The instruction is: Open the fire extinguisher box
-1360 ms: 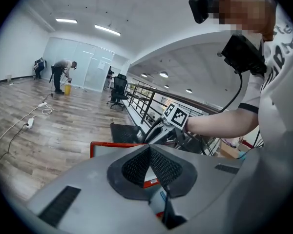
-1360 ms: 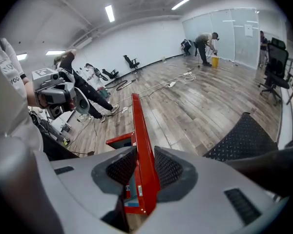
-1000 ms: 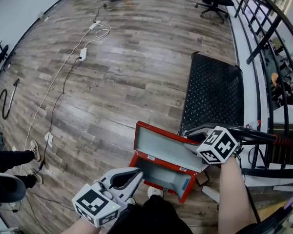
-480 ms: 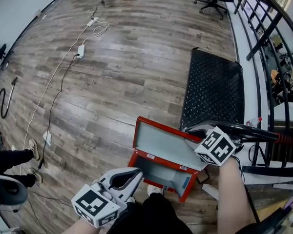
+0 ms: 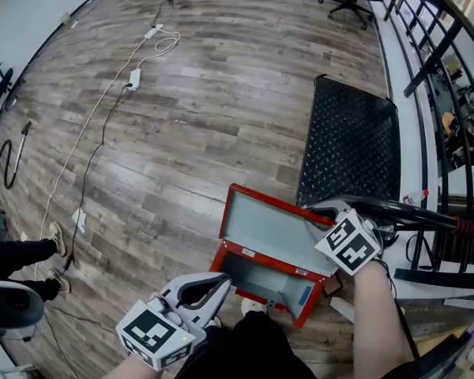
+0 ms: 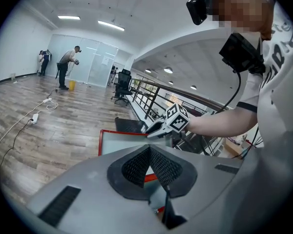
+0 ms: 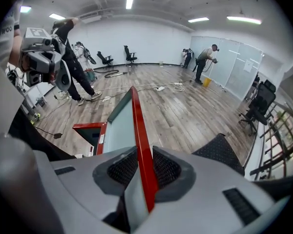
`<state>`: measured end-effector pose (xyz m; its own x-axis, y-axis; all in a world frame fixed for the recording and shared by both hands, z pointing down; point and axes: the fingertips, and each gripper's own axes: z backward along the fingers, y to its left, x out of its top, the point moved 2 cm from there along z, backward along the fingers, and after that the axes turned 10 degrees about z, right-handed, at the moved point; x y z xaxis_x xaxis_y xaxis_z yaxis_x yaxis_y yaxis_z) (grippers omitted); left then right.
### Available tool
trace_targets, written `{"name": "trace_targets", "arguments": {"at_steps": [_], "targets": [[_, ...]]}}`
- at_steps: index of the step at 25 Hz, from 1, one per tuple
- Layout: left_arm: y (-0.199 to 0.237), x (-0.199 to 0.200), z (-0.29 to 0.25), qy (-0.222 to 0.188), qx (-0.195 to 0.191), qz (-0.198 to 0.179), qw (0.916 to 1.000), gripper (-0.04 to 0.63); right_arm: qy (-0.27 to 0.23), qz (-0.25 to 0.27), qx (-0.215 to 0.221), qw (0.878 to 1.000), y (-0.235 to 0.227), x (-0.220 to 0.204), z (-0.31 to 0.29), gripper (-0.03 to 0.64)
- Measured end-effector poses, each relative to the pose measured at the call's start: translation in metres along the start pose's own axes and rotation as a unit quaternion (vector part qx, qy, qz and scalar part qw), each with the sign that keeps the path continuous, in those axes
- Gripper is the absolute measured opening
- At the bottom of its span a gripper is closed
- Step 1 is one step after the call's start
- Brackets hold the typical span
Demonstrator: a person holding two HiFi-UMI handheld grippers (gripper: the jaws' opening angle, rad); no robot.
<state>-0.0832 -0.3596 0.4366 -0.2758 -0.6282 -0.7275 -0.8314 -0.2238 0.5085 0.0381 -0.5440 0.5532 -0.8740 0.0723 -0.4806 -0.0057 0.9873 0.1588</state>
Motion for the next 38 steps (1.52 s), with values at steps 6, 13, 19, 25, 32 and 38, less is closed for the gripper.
{"name": "trace_targets", "arguments": {"at_steps": [6, 13, 19, 25, 32, 38], "targets": [[0.002, -0.005, -0.002, 0.003, 0.001, 0.002, 1.0, 0.006, -0.001, 0.03, -0.041, 0.999, -0.003, -0.004, -0.008, 0.087], [0.009, -0.012, -0.002, 0.004, 0.007, 0.011, 0.9999, 0.006, 0.007, 0.049, -0.067, 0.996, -0.009, -0.008, -0.017, 0.086], [0.014, -0.018, -0.001, 0.006, 0.021, 0.021, 0.9995, 0.006, 0.015, 0.062, -0.083, 0.995, -0.014, -0.014, -0.023, 0.086], [0.017, -0.028, 0.002, 0.011, 0.028, 0.029, 0.9991, 0.006, 0.019, 0.072, -0.097, 0.992, -0.016, -0.017, -0.029, 0.086], [0.015, -0.031, 0.0, 0.01, 0.023, 0.035, 0.9991, 0.006, 0.014, 0.09, -0.117, 0.989, -0.016, -0.016, -0.029, 0.086], [0.016, -0.03, -0.001, 0.009, 0.022, 0.035, 0.9991, 0.006, 0.004, 0.1, -0.131, 0.986, -0.013, -0.015, -0.027, 0.086]]}}
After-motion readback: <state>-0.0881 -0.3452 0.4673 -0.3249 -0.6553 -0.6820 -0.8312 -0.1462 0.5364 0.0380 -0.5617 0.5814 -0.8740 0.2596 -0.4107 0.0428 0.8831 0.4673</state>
